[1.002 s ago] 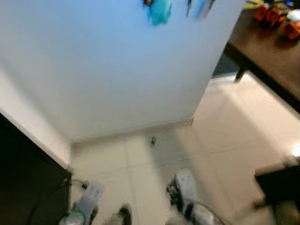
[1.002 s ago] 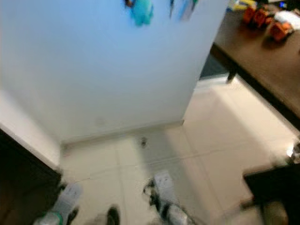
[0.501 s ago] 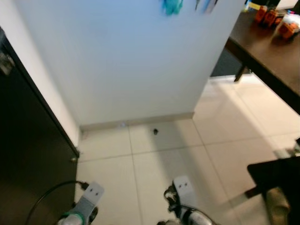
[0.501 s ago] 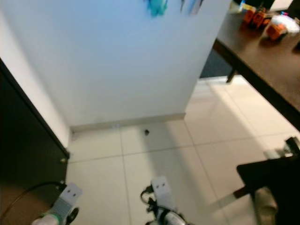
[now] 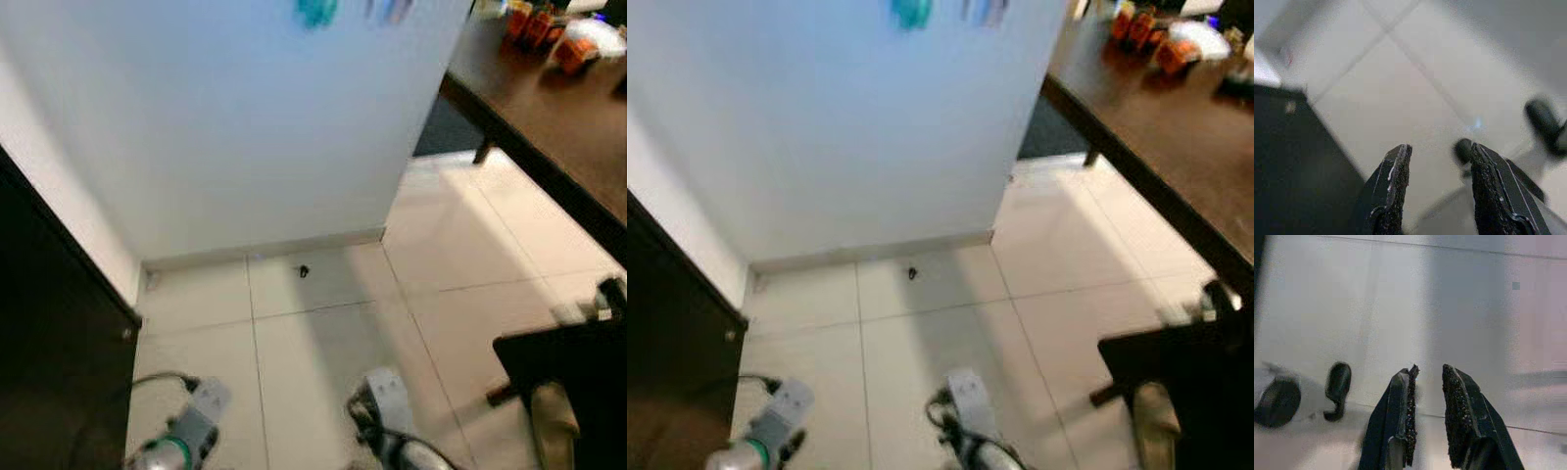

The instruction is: Hang keys on a hook

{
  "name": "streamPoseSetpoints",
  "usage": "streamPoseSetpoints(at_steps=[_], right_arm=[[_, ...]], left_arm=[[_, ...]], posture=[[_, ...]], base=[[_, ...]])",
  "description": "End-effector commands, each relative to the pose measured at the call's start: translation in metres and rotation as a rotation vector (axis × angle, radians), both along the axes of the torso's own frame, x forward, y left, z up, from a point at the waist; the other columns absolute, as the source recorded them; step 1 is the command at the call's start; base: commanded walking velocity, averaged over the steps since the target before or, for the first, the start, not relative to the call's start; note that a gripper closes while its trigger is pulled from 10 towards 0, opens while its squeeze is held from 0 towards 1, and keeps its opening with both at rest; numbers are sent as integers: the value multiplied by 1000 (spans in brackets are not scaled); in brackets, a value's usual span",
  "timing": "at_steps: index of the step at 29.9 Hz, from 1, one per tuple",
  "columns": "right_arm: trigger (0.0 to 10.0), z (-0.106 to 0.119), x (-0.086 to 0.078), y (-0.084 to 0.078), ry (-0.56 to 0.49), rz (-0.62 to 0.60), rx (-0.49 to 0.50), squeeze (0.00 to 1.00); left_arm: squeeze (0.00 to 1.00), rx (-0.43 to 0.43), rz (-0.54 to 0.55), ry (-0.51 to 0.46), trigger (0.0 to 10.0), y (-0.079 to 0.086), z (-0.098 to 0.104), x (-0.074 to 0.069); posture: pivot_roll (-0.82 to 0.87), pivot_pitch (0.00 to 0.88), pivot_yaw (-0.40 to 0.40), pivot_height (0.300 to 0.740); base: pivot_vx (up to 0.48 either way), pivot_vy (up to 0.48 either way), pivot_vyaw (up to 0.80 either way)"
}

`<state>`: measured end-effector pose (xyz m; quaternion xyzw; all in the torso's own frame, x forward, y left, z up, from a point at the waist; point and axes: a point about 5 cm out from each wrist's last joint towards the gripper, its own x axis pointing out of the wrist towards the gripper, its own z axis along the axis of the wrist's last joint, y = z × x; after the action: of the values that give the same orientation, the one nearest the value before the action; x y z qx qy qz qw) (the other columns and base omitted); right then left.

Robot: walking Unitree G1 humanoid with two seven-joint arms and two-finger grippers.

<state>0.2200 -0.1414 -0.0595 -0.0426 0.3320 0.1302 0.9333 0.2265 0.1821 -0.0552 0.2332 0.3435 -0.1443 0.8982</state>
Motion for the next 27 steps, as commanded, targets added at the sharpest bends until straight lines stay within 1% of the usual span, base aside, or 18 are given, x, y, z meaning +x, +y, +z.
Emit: streamPoseSetpoints(at_steps=[1,7,15,20,27], right_arm=[[10000,-4,-7,8,21,8,20,0],[10000,-5,-8,8,23,8,20,0],[10000,-6,-10,8,32,5,18,0],[10000,-7,-11,8,37,5,16,0],[10000,-8,-13,7,45,2,14,0]], left_arm=[[0,19,17,49,10000,9,-7,-12],[0,25,22,59,10000,11,-8,-14],[0,31,34,78,10000,13,-11,-19],[0,26,60,90,10000,15,-12,-20],[0,24,60,87,10000,14,-12,-19]], posture=[[-48,72,34,740],[-49,76,36,740],[-48,81,33,740],[-49,80,32,740],[-49,80,34,740]], base=[[0,-480,0],[0,-480,0],[0,-366,0],[0,0,0],[0,0,0]])
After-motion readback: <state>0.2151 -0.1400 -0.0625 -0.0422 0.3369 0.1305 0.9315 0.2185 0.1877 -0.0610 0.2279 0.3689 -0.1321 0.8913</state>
